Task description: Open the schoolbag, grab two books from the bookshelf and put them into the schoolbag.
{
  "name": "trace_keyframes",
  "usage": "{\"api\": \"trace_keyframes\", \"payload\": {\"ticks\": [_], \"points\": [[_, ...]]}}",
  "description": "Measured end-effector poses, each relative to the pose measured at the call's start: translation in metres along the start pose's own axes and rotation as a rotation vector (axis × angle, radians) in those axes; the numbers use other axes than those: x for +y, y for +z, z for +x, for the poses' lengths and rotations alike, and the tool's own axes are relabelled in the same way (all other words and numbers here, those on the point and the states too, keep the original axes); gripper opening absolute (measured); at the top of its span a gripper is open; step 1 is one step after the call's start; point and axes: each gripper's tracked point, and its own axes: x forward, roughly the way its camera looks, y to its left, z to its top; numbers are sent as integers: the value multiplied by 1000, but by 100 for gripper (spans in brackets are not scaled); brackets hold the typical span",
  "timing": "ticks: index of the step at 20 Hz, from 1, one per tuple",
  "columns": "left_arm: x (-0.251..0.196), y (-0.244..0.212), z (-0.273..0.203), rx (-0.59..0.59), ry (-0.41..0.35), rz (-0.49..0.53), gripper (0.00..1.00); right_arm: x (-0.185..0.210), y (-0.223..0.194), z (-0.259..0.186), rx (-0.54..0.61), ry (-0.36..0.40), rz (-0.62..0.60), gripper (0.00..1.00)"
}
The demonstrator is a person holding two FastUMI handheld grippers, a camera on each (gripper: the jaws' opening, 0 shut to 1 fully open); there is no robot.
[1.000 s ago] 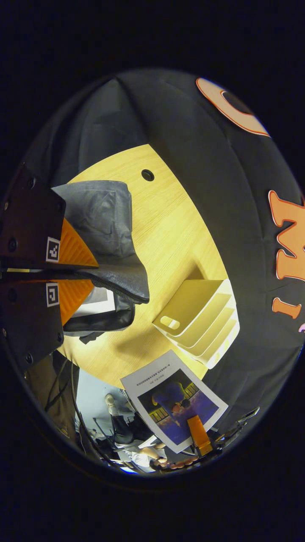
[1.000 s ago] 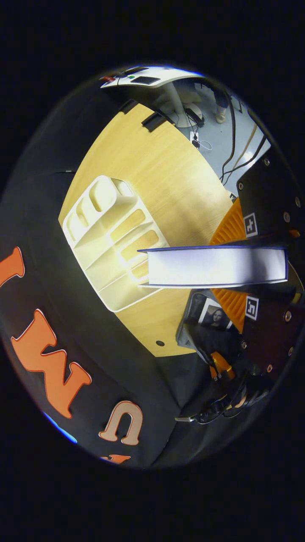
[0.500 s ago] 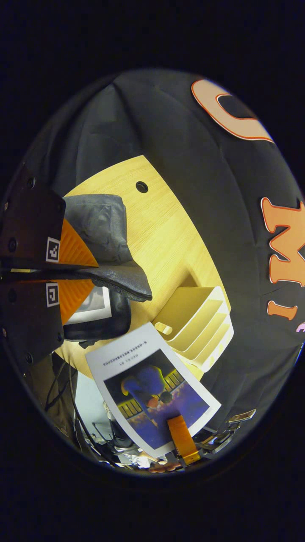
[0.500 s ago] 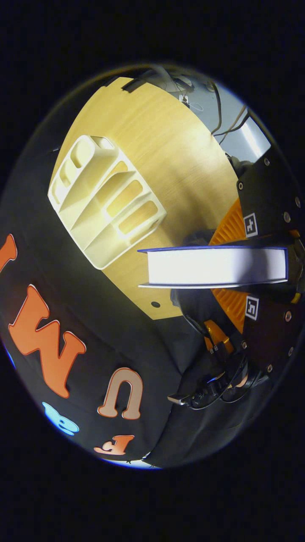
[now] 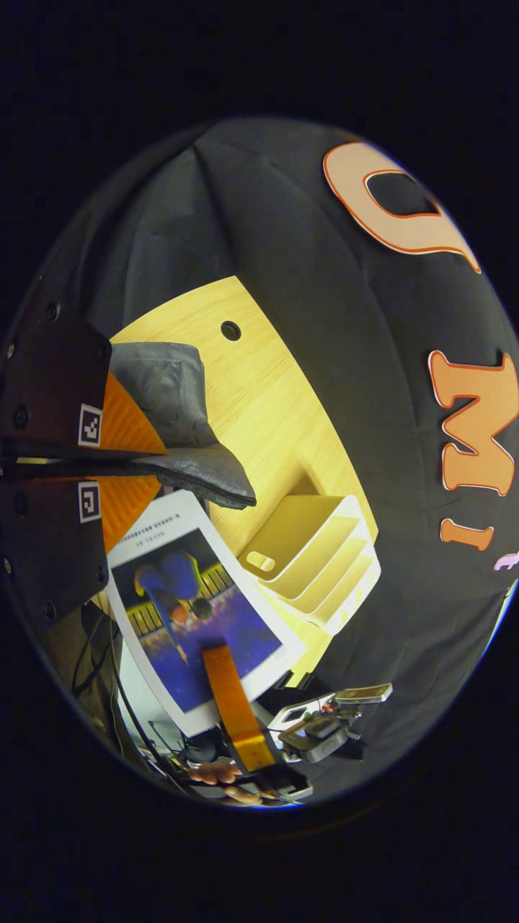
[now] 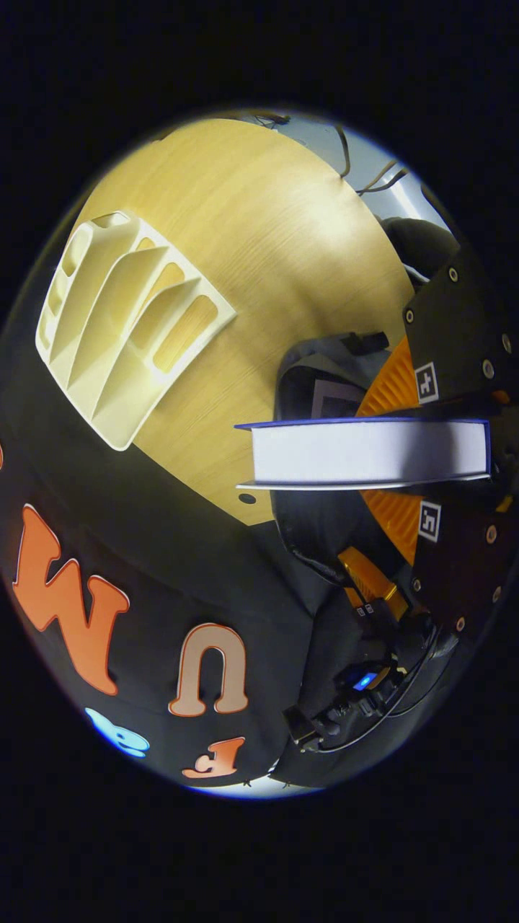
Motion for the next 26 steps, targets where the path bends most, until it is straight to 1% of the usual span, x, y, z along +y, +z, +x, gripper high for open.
{"api": "trace_keyframes", "payload": {"ticks": [5, 8, 13, 14, 17, 20, 23, 26], "points": [[-3, 4, -4, -19, -14, -18, 4, 8, -2, 35, -6, 29, -21, 34], [1, 7, -8, -39, -7, -30, 4, 12, -5, 51, -13, 48, -17, 34], [-6, 11, -8, -60, -21, -48, 4, 15, -15, 88, -26, 67, -7, 34], [-8, 11, -9, -69, -23, -48, 4, 14, -20, 93, -24, 66, -12, 34], [-9, 15, -10, -91, -24, -48, 4, 19, -23, 108, -19, 89, 11, 34], [-13, 16, -12, -103, -26, -52, 4, 23, -25, 119, -23, 113, 9, 34], [-24, 18, -7, -108, -41, -51, 4, 21, -32, 132, -16, 134, 17, 34], [-30, 23, -9, -114, -38, -44, 4, 20, -35, 143, -19, 156, 36, 35]]}}
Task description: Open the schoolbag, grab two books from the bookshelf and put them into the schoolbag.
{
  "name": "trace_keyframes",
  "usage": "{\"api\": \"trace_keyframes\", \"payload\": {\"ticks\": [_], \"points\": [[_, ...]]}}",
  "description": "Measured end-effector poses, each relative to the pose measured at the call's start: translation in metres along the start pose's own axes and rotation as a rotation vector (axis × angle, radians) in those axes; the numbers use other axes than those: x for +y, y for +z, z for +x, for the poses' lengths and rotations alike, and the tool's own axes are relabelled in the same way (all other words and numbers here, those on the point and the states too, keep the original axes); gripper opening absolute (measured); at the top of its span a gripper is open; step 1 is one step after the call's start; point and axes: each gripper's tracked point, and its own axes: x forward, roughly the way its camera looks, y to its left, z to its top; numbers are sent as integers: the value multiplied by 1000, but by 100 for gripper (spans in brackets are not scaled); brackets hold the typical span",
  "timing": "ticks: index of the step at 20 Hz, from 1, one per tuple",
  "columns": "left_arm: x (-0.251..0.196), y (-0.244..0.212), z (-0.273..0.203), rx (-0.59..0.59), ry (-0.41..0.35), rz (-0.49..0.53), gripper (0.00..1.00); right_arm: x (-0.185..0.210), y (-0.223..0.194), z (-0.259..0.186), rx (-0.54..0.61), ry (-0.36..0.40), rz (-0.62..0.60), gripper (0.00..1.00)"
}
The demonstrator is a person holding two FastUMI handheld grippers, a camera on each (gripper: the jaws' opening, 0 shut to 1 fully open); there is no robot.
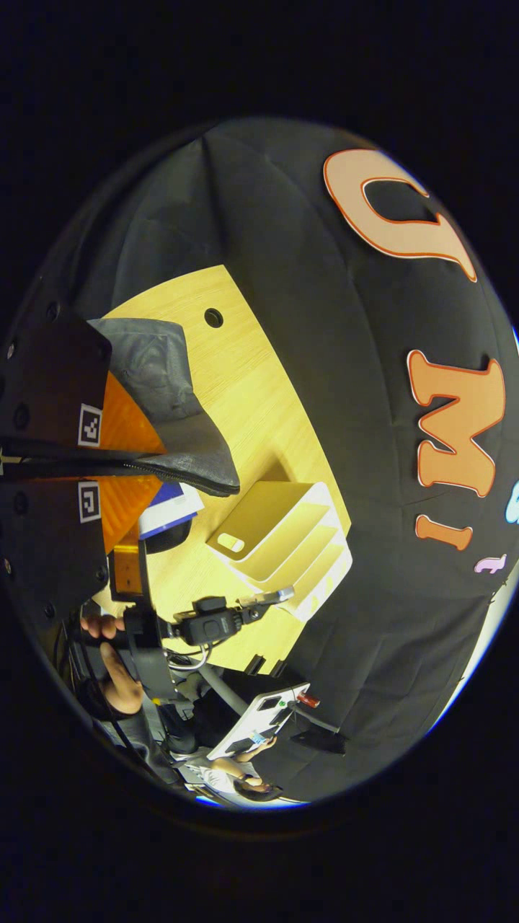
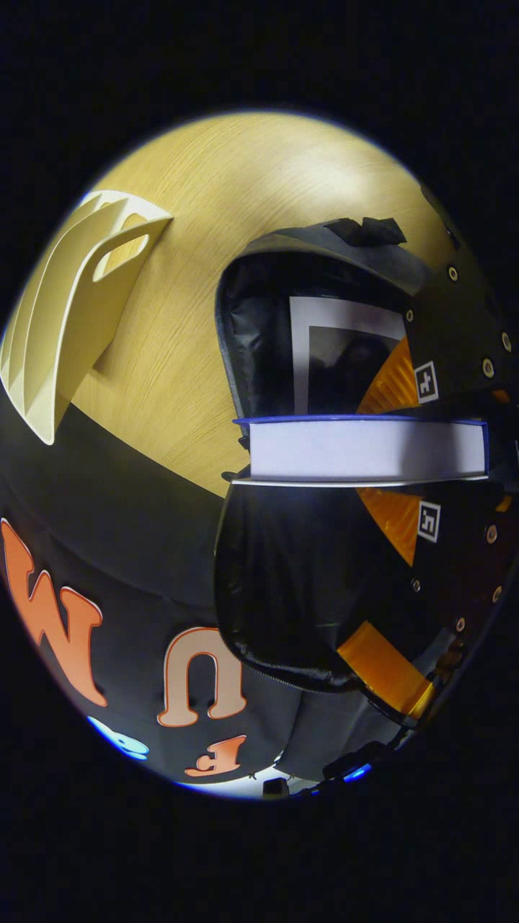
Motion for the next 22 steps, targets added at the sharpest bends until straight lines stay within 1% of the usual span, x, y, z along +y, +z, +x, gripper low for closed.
{"api": "trace_keyframes", "payload": {"ticks": [4, 5, 6, 7, 9, 10, 11, 12, 13, 14, 15, 16, 17, 20, 21, 22], "points": [[-5, -1, 4, 7, 0, -3, 4, 0, -10, 16, 37, 8, -15, 37], [-3, -1, 6, 6, 4, -12, 4, -1, -13, 17, 53, 1, -27, 39], [-1, -2, 7, 6, 2, -23, 4, -6, -12, 17, 58, -31, -43, 41], [1, -2, 9, 6, 7, -35, 4, -13, -11, 13, 76, -72, -69, 47], [5, -7, 11, 9, 15, -56, 4, -24, -9, 2, 95, -119, -136, 59], [5, -9, 13, 12, 21, -65, 4, -29, -6, -3, 95, -141, -163, 60], [4, -10, 12, 13, 29, -71, 4, -35, -4, -9, 103, -161, -188, 65], [2, -13, 14, 15, 36, -76, 4, -34, -2, -14, 107, -166, -210, 68], [-1, -15, 17, 19, 36, -77, 5, -35, 2, -19, 109, -172, -240, 76], [-8, -18, 18, 24, 30, -78, 6, -36, 9, -27, 102, -174, -274, 81], [-12, -19, 19, 28, 33, -84, 8, -36, 16, -33, 84, -176, -316, 91], [-16, -21, 22, 31, 32, -93, 9, -38, 24, -40, 71, -187, -359, 95], [-21, -22, 26, 33, 36, -105, 11, -41, 34, -47, 59, -197, -397, 98], [-42, -28, 34, 54, 44, -138, 18, -45, 61, -72, 18, -210, -471, 98], [-51, -32, 38, 75, 48, -141, 27, -48, 69, -80, 6, -214, -489, 98], [-57, -35, 42, 88, 53, -145, 29, -54, 80, -88, -10, -225, -510, 98]]}}
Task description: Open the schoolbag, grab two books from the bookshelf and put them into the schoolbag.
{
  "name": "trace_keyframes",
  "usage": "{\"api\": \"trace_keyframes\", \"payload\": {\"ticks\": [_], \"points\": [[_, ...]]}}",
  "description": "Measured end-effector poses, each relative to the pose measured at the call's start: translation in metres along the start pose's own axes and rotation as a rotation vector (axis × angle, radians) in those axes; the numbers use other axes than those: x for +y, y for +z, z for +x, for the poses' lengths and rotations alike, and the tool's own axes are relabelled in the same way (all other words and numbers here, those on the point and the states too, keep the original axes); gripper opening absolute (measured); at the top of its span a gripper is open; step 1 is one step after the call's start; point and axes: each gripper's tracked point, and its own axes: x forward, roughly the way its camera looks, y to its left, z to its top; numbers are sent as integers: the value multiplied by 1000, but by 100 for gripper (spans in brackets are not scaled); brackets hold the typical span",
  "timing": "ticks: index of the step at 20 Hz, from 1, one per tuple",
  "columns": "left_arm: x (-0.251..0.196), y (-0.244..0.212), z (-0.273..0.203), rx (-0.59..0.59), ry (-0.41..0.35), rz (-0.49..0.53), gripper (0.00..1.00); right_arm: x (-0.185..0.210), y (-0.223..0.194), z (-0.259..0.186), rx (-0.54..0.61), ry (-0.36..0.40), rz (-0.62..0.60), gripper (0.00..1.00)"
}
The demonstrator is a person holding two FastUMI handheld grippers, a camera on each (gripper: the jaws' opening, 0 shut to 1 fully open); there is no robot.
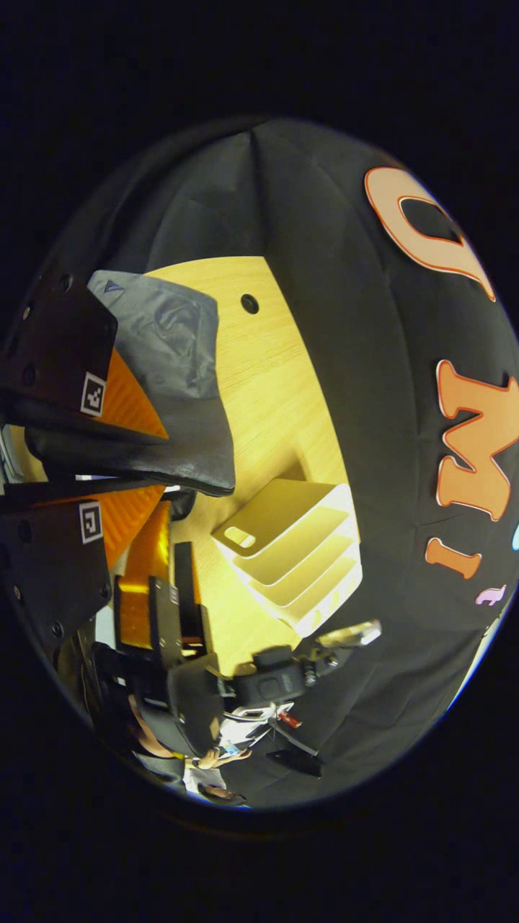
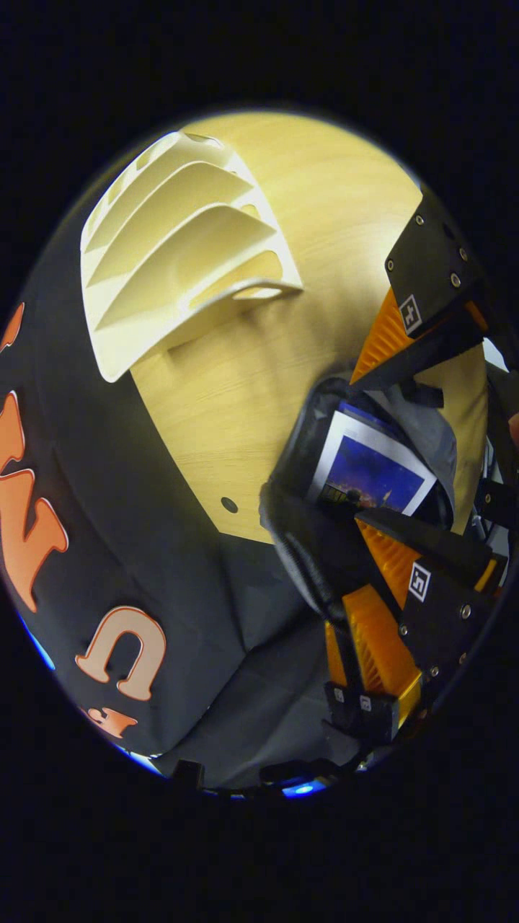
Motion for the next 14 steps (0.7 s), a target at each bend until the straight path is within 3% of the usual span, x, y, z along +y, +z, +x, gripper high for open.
{"api": "trace_keyframes", "payload": {"ticks": [4, 7, 14], "points": [[-41, 1, 11, -1, -10, -34, 43, -46, 32, -35, -78, -59, -72, 98], [-65, 11, 22, -7, 14, -47, 98, -78, 61, -63, -148, -99, -138, 98], [-141, 73, 18, -190, 80, -71, 98, -136, 139, -141, -359, -181, -254, 98]]}}
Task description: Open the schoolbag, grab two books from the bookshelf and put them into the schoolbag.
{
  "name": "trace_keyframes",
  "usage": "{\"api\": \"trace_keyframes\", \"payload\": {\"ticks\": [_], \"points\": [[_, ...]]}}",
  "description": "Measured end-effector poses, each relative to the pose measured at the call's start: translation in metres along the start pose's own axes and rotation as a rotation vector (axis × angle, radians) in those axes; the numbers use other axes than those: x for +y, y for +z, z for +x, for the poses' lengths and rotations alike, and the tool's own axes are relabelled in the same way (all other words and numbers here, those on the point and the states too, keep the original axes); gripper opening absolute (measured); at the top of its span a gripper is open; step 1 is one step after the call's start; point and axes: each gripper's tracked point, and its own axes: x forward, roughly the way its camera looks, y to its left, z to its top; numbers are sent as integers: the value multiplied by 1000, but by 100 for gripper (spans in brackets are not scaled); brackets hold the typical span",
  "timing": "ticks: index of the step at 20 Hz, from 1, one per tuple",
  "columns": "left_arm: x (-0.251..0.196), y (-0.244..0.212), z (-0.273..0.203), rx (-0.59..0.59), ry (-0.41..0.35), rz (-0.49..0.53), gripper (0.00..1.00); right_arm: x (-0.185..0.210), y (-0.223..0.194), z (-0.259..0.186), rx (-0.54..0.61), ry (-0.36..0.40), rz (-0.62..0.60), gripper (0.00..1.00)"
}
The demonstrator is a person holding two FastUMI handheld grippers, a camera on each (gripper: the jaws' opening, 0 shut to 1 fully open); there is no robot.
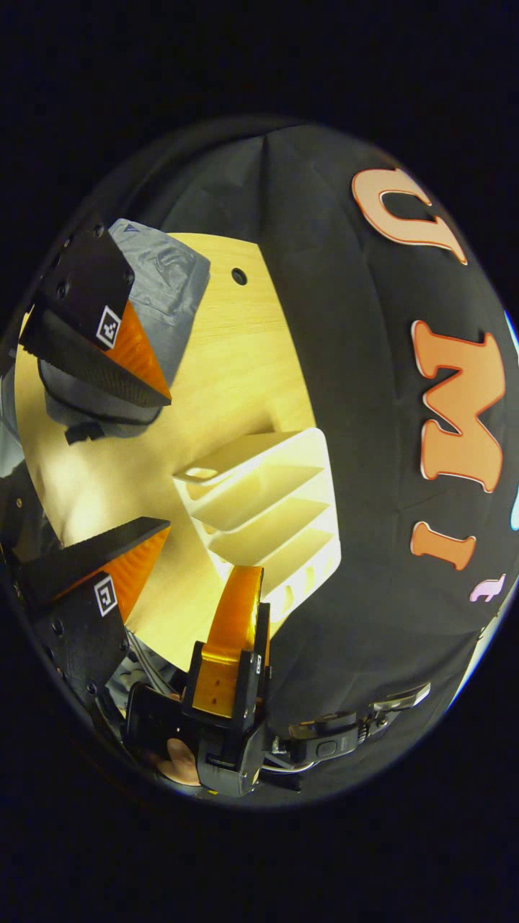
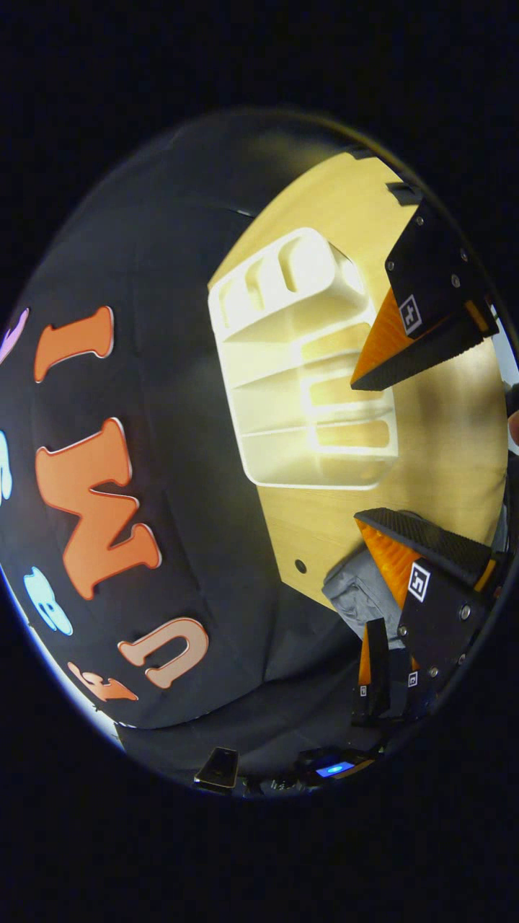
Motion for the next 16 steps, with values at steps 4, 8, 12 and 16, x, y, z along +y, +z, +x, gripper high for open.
{"api": "trace_keyframes", "payload": {"ticks": [4, 8, 12, 16], "points": [[-23, 36, -3, -211, 49, 23, 98, -28, 55, -37, -153, -25, -101, 98], [-20, 47, -4, -351, 100, 50, 97, -31, 96, -75, -263, -8, -154, 98], [-11, 58, -6, -523, 171, 47, 97, -38, 132, -104, -381, -17, -175, 97], [-2, 71, -18, -664, 230, 19, 95, -25, 161, -125, -490, -42, -227, 97]]}}
